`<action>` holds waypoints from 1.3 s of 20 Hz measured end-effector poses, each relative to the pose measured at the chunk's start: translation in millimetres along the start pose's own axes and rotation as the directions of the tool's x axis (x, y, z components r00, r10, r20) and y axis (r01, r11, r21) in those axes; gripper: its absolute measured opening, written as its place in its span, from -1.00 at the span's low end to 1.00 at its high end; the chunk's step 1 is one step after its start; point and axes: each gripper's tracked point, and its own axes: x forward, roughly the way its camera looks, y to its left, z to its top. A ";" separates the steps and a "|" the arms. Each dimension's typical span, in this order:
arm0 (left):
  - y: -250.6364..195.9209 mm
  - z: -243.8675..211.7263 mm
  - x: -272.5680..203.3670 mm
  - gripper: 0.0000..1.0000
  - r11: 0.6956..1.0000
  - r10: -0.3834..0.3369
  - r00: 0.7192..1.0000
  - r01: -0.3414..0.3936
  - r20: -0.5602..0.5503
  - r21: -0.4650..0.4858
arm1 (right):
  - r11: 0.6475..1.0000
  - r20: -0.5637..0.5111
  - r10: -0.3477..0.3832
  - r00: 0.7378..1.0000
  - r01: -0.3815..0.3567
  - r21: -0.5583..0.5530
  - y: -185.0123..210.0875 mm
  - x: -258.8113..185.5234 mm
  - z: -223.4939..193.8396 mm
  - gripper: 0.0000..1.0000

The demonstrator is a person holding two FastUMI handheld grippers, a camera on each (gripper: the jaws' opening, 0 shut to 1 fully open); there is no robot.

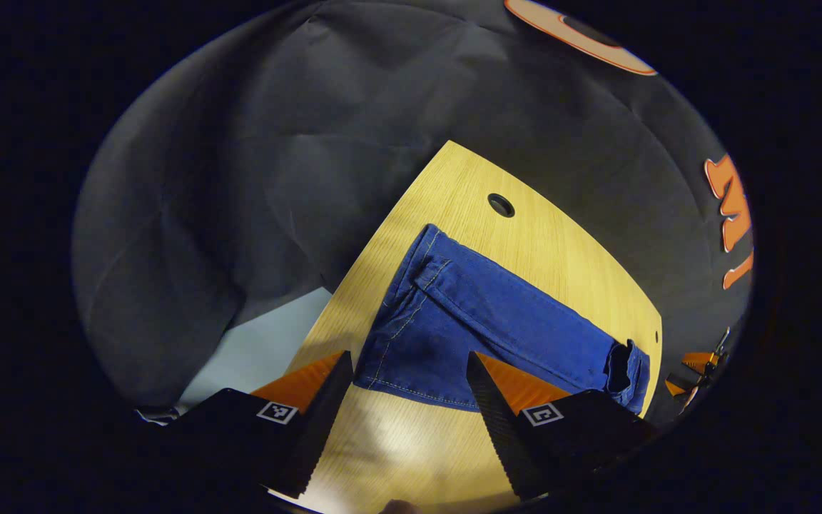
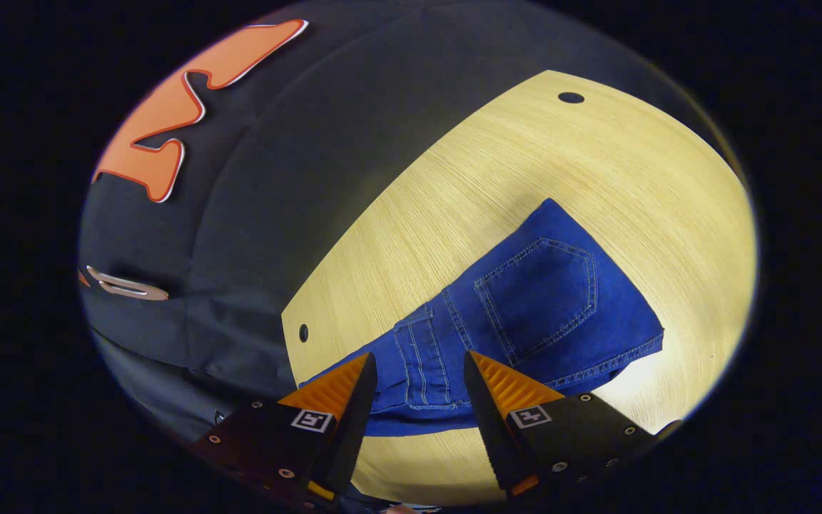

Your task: Grasp the waist and the cuffs of the jeans and fold them to make the two legs overlap; first hold the waist and fold one-third of the jeans toward the cuffs, then hold the cuffs and fold the remaining one-third in the same direction to finish folding.

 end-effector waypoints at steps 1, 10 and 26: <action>0.8 -0.8 0.5 0.96 1.000 -0.010 1.000 0.010 -0.003 -0.026 | 1.000 0.007 0.005 1.000 -0.005 -0.007 0.4 -3.0 1.8 0.59; -14.1 25.4 12.1 0.96 0.971 -0.143 0.990 0.140 -0.003 -0.194 | 0.998 0.051 0.026 0.998 -0.023 -0.058 -3.4 -41.4 7.2 0.68; -38.1 44.3 8.0 -0.84 0.995 -0.101 0.991 0.102 0.084 -0.006 | 0.998 0.138 0.048 0.989 -0.041 -0.052 -23.0 -70.4 27.9 0.68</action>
